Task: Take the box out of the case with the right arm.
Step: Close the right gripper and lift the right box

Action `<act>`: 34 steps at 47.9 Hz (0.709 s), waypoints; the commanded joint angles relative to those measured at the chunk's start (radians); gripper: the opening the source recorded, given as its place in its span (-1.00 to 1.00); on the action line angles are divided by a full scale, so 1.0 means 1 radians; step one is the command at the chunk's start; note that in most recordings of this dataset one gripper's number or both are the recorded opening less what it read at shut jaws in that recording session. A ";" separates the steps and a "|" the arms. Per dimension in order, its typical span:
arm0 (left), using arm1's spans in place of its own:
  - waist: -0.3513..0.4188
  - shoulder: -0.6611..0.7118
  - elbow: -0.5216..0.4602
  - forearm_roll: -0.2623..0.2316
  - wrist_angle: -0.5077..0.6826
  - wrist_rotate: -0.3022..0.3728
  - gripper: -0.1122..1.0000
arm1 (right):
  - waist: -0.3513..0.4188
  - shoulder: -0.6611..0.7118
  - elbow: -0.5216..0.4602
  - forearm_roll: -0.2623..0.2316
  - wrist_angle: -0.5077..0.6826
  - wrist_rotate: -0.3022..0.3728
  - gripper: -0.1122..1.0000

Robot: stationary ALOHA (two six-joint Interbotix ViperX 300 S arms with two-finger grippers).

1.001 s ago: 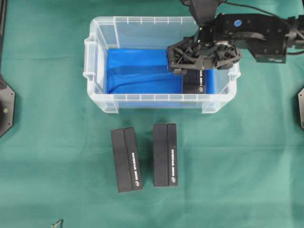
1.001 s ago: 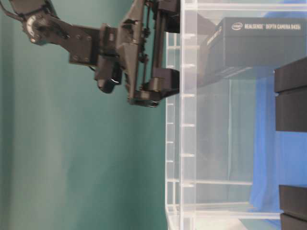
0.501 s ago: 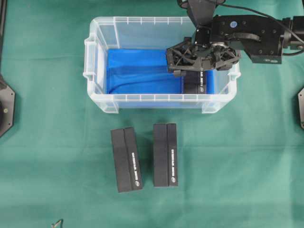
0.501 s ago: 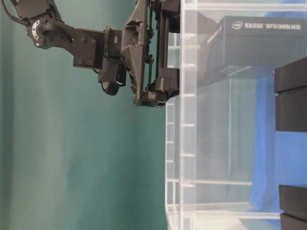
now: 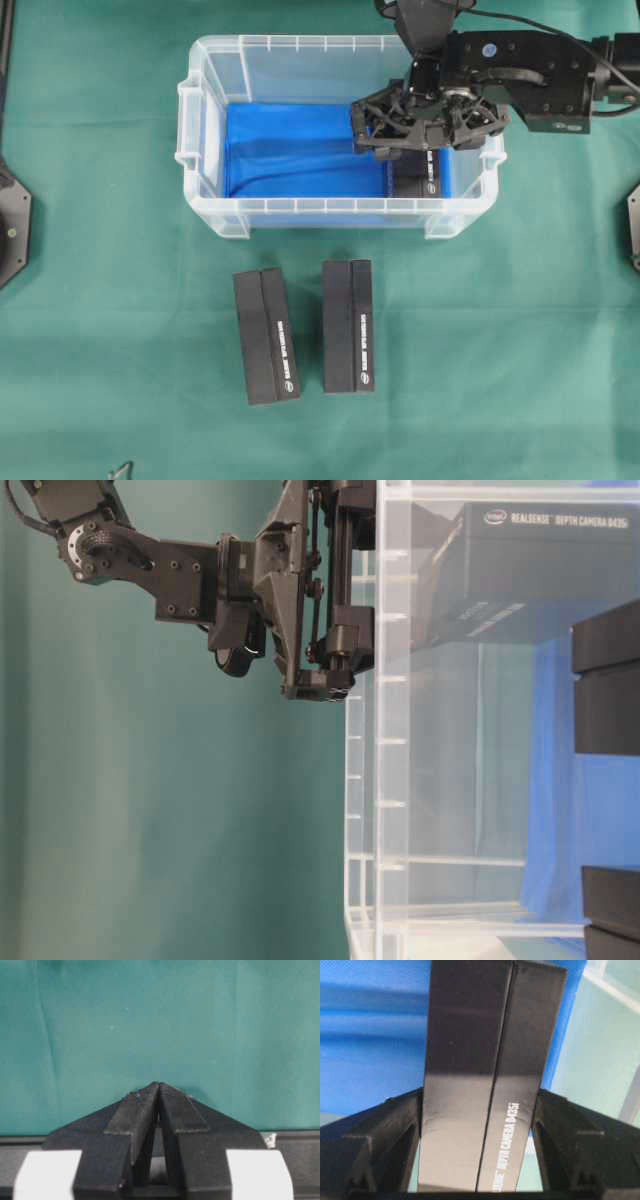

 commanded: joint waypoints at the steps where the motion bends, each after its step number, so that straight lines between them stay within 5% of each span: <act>1: 0.003 0.003 -0.023 0.002 -0.005 0.000 -0.76 | 0.003 -0.011 -0.018 0.005 0.003 -0.003 0.38; 20: 0.003 0.003 -0.023 0.003 -0.005 0.000 -0.76 | 0.002 -0.032 -0.057 -0.005 0.026 -0.005 0.37; 34: 0.003 0.003 -0.023 0.002 -0.005 0.000 -0.76 | 0.002 -0.080 -0.155 -0.021 0.187 -0.005 0.37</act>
